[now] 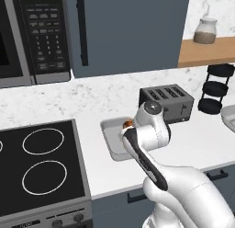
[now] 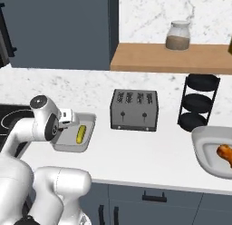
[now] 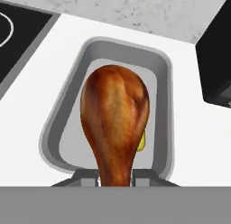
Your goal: Place one cucumber and one chicken drumstick in each tupperware on the nearby counter, to pack two identical lunches.
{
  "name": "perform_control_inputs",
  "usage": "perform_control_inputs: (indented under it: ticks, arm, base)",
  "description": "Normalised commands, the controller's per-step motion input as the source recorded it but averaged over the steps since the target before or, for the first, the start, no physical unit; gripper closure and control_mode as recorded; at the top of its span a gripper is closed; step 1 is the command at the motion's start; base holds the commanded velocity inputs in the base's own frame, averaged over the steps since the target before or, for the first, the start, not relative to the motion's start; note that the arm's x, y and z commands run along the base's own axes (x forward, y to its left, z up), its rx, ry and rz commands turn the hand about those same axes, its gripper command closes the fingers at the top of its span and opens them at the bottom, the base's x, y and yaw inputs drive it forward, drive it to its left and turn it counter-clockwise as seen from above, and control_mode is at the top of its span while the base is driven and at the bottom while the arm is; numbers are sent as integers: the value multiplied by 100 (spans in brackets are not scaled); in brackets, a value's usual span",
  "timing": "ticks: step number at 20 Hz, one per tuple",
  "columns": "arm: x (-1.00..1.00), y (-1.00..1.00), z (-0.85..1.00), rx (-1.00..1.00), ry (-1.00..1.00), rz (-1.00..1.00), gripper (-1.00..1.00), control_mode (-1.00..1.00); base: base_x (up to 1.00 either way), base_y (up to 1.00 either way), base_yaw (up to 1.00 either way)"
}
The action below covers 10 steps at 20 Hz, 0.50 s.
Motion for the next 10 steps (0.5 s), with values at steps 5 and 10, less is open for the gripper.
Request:
perform_control_inputs:
  ticks: [5, 10]
  arm:
    - [30, 47, -30, -1, 18, 0, 100, -100]
    - [26, 0, -37, 0, 0, 0, 100, -100]
  base:
    - [0, 0, 0]
    - [0, 0, 0]
